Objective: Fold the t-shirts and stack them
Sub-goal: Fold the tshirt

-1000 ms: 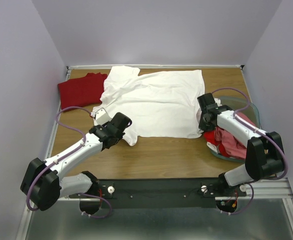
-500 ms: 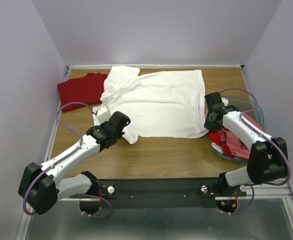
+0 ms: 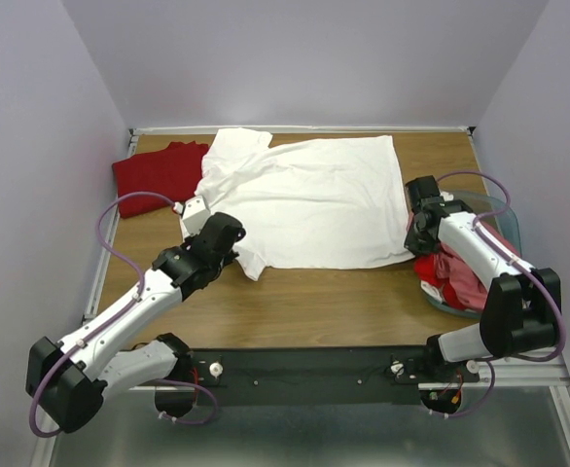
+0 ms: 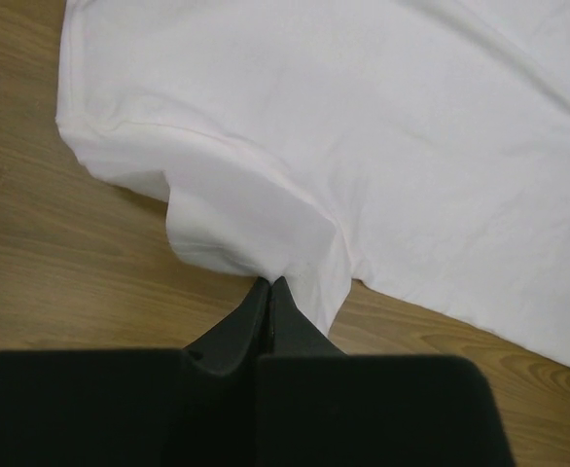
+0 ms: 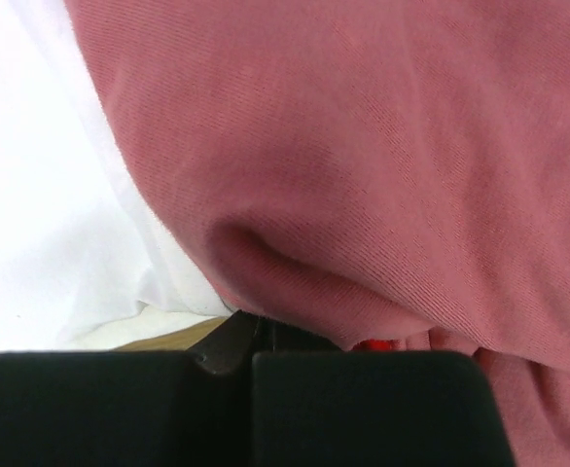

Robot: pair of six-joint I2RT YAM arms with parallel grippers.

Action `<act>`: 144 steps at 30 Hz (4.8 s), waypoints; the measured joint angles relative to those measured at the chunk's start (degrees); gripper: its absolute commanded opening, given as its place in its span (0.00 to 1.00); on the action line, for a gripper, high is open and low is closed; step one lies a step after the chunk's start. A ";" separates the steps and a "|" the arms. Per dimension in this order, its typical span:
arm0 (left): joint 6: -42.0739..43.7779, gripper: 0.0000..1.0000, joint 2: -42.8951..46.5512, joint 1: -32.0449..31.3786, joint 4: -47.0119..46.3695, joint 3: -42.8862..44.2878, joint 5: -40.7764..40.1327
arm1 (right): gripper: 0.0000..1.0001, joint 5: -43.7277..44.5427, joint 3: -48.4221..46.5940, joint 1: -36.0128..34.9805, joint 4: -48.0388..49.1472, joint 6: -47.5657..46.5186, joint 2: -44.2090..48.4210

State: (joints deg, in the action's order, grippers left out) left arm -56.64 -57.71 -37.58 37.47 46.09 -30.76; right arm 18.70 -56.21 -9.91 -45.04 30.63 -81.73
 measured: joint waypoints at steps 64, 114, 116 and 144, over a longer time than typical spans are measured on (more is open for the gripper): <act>46.45 0.00 -35.54 15.56 -10.64 31.74 15.85 | 0.01 -12.61 -25.05 7.04 -8.17 -3.28 -25.14; 45.99 0.70 -43.43 19.76 -6.73 41.55 12.96 | 0.71 -12.11 -35.63 10.51 -8.79 -6.16 -31.69; 45.40 0.73 -43.39 20.65 -6.64 41.53 13.62 | 0.82 -12.66 -37.18 10.49 -8.48 -6.21 -32.28; 27.80 0.60 -27.43 42.62 -17.03 4.85 29.62 | 0.87 -23.63 -19.65 5.75 -1.42 -7.54 -21.38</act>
State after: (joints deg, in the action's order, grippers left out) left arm -28.84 -85.14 5.04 20.45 50.94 -1.15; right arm -4.93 -75.85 -4.16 -46.46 23.09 -103.11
